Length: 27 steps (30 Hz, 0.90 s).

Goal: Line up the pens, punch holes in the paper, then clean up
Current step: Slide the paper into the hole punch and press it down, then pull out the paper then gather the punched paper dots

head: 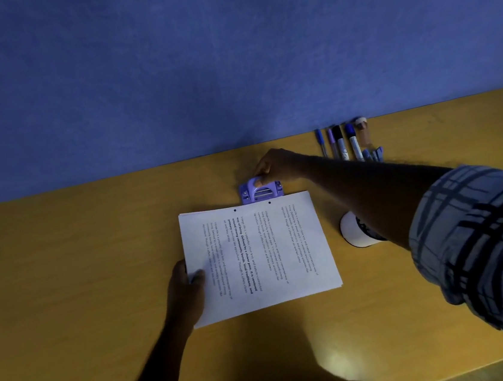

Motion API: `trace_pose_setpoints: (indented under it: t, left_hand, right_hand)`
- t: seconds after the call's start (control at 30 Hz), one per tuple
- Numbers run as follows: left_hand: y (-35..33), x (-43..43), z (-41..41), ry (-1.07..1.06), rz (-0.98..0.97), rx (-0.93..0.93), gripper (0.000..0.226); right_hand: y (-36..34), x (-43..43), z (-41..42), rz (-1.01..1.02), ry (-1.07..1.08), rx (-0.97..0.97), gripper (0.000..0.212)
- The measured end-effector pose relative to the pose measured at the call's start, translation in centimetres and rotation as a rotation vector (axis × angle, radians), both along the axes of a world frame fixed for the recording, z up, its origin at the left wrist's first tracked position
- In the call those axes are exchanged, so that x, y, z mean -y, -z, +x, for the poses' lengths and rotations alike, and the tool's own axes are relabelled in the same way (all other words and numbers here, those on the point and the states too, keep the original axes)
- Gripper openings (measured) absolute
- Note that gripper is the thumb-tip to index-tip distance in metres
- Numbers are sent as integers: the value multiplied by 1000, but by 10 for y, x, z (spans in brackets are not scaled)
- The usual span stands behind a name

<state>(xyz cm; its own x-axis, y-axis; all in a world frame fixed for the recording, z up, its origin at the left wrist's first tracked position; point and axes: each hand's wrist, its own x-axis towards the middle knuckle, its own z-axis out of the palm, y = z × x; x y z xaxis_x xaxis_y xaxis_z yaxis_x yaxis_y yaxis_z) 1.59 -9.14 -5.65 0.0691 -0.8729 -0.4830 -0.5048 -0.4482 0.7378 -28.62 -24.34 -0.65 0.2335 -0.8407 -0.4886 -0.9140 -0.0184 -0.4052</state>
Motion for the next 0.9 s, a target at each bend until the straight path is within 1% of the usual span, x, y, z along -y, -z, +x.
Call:
trace_pose_setpoints:
  t: [0.1,0.17,0.2,0.27,0.3,0.33,0.4,0.43,0.5,0.57,0.67,0.73,0.8,0.83,0.9]
  left_hand:
    - [-3,-3,1,-6,19,-3,27]
    - [-5,-6,3,3,23,-5,28]
    - [-7,-8,3,2,22,-11,28]
    - [-10,-13,4,-4,18,-34,29]
    - [-11,-16,3,-13,17,-51,29]
    - [-13,-19,2,-26,15,-69,29]
    - [-17,-25,1,-52,10,-97,27]
    - [-19,-29,0,-60,9,-113,27]
    - [-22,-36,0,-64,5,-138,28]
    - [-25,-41,-2,-72,-8,-138,32]
    - [-26,-48,-5,-87,-20,-154,34]
    - [-27,-54,-7,-82,-7,-185,33]
    - [-28,-61,-8,-83,15,-228,33]
    - [-29,-65,-9,-88,25,-243,32]
    - [-28,-76,-11,-108,41,-279,32]
  right_hand:
    - [-2,-7,1,-47,76,-18,43]
    - [-6,-18,4,-139,217,32,47]
    - [-9,-26,7,-214,327,100,44]
    - [-17,-51,16,-383,508,266,25]
    - [-19,-68,22,-425,564,339,13]
    - [-20,-88,29,-426,615,417,11]
    - [-17,-136,46,-333,741,569,26]
    - [-14,-164,55,-265,778,596,29]
    - [-5,-223,72,-144,786,590,38]
    - [4,-272,83,-55,849,612,47]
    - [11,-309,93,152,1043,665,56]
    - [12,-318,98,321,1198,729,53]
    - [14,-321,102,407,1332,896,49]
    - [16,-322,103,415,1391,1024,46]
    - [20,-322,104,380,1490,1317,33]
